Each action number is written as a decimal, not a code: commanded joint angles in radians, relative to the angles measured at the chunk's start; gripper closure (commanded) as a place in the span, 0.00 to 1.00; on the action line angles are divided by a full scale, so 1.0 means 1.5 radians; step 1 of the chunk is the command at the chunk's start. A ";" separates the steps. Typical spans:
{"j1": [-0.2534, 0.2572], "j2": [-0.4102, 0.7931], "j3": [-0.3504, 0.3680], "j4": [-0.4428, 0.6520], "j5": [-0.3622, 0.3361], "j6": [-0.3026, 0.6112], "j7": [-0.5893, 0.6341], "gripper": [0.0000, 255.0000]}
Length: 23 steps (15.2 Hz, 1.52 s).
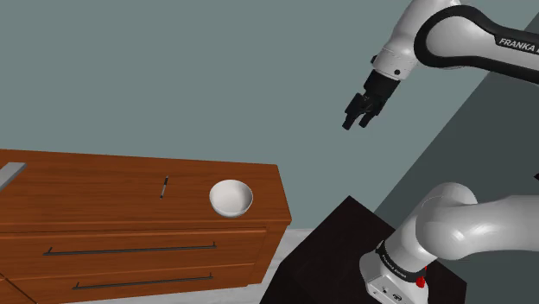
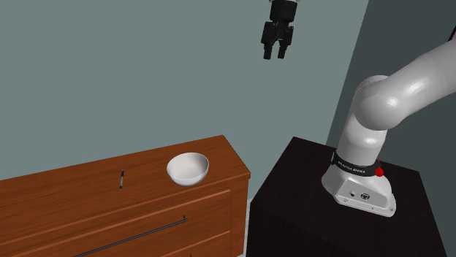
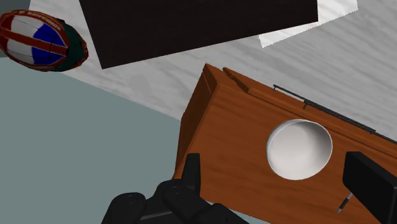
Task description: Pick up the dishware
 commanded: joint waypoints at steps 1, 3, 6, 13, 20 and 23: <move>0.000 0.000 0.000 0.000 0.000 0.000 0.000 0.00; 0.004 0.019 0.001 -0.029 0.007 0.050 -0.002 0.00; 0.011 0.057 0.002 -0.065 0.018 0.127 -0.005 0.00; 0.033 0.185 0.002 -0.115 0.052 0.312 -0.022 0.00; 0.068 0.360 -0.002 -0.110 0.109 0.488 -0.058 0.00; 0.085 0.443 -0.003 -0.091 0.146 0.554 -0.084 0.00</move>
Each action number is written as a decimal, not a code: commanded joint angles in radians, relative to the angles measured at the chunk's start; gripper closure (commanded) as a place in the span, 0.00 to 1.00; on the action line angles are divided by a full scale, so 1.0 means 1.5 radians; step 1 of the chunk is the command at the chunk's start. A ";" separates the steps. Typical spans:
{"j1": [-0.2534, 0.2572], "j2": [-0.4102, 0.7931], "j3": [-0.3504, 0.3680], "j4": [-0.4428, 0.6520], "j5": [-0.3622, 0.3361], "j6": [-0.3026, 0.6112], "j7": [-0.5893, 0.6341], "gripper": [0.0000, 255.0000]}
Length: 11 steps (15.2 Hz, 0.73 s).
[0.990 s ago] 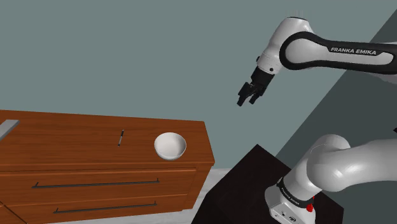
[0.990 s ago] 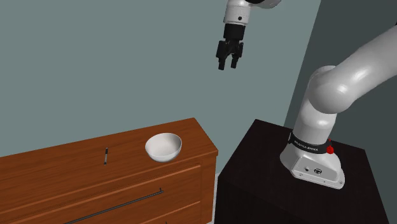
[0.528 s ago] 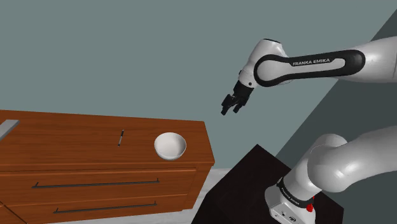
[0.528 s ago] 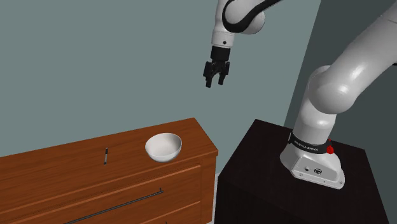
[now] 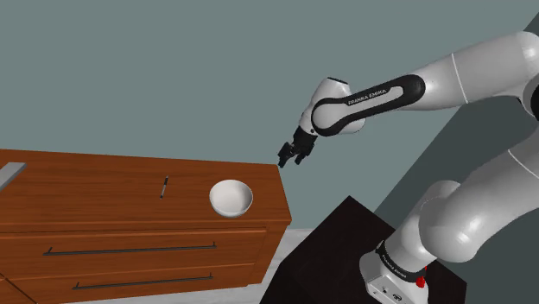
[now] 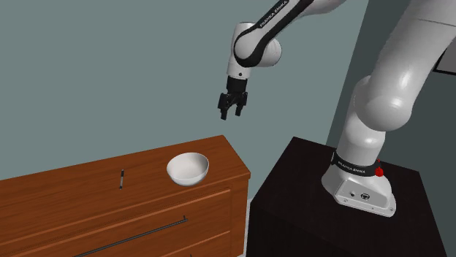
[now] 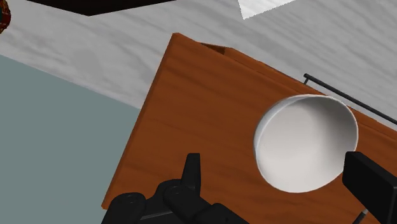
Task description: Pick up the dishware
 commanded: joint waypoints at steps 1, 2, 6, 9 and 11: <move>0.011 0.057 0.000 0.017 0.027 0.043 -0.018 0.00; 0.016 0.086 0.000 0.027 0.043 0.062 -0.030 0.00; 0.027 0.200 0.012 0.077 0.112 0.126 -0.081 0.00; 0.025 0.285 0.030 0.124 0.161 0.163 -0.119 0.00; 0.020 0.340 0.044 0.160 0.188 0.183 -0.141 0.00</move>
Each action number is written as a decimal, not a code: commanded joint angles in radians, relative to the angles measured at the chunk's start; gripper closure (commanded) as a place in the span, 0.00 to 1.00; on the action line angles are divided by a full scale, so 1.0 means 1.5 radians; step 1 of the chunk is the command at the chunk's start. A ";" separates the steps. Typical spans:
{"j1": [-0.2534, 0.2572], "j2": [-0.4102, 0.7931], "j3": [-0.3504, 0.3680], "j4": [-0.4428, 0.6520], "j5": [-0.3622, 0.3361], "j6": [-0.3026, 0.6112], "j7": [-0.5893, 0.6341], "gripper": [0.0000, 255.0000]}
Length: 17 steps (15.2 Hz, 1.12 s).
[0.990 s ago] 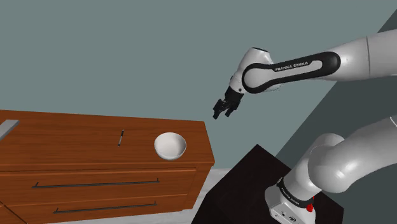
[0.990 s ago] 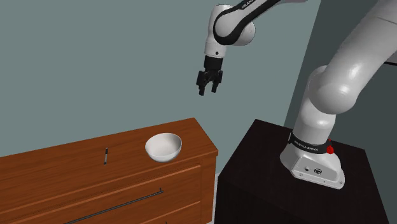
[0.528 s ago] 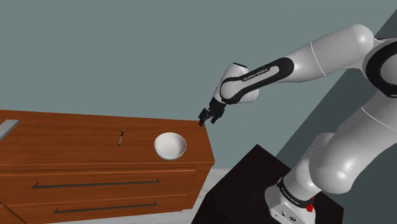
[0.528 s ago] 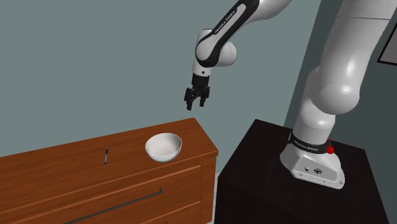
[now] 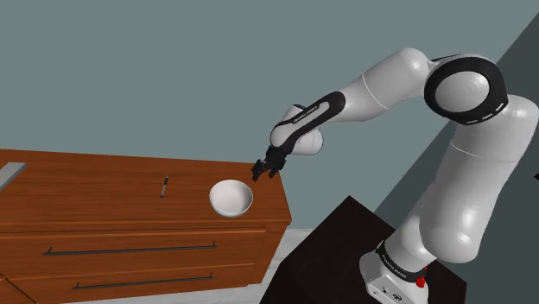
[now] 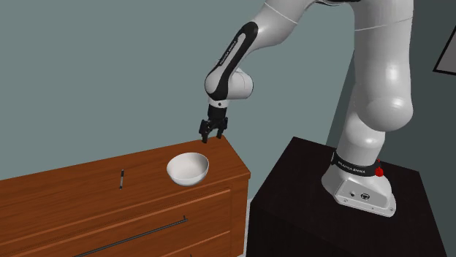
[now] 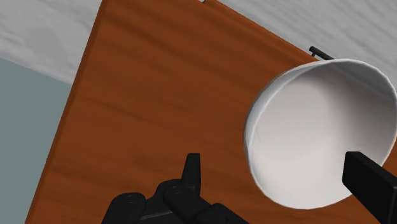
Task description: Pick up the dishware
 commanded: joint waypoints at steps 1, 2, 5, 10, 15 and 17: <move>-0.007 0.059 0.015 0.040 0.026 0.021 -0.022 0.00; -0.010 0.086 0.023 0.059 0.036 0.029 -0.030 0.00; -0.018 0.167 0.043 0.123 0.055 0.051 -0.048 0.00; -0.030 0.208 0.058 0.140 0.070 0.076 -0.067 0.00; -0.039 0.241 0.070 0.153 0.080 0.096 -0.083 0.00; -0.039 0.241 0.070 0.154 0.080 0.096 -0.082 1.00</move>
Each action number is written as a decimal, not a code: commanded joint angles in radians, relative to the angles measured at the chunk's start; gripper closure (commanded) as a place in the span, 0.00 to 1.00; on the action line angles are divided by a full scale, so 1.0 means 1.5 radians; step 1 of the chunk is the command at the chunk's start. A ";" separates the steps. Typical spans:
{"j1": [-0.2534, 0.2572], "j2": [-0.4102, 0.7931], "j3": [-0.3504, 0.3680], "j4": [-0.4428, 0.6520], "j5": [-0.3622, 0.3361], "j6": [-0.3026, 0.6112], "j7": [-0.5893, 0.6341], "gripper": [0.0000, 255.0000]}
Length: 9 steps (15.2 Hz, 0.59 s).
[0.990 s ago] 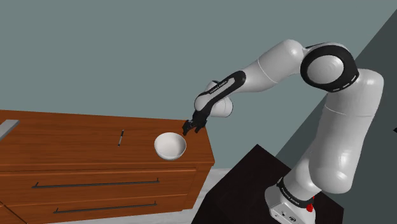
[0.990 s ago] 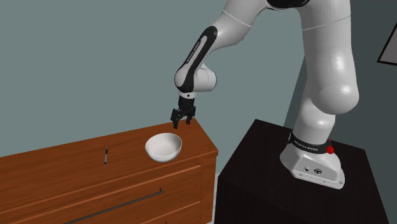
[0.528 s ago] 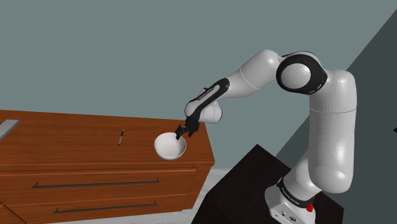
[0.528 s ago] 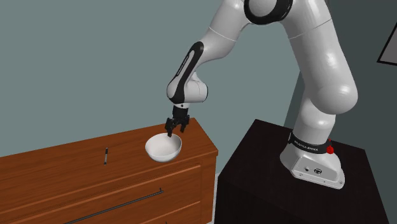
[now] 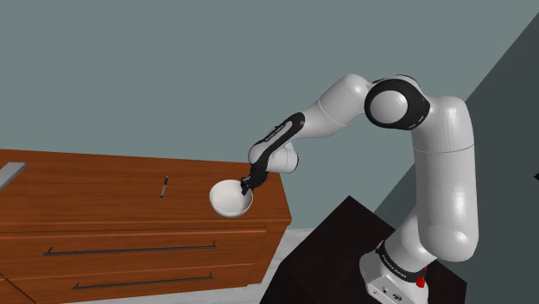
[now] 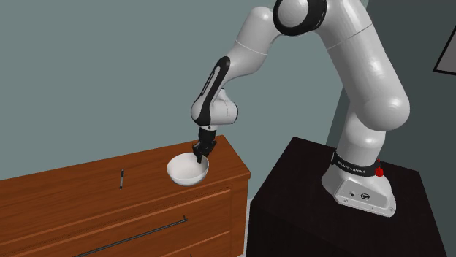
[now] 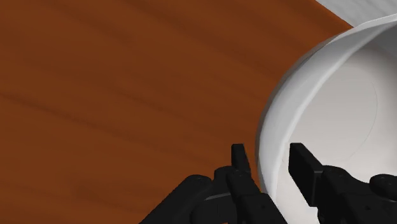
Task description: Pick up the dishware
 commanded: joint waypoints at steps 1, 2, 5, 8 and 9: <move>0.000 0.001 0.000 0.001 0.000 0.000 0.000 1.00; 0.000 0.001 0.000 0.000 0.000 0.000 0.000 1.00; 0.000 0.001 0.000 0.000 0.000 0.000 0.000 1.00; -0.001 0.001 0.000 0.000 0.000 0.001 -0.001 1.00; 0.002 -0.009 -0.003 -0.004 -0.002 -0.005 0.003 1.00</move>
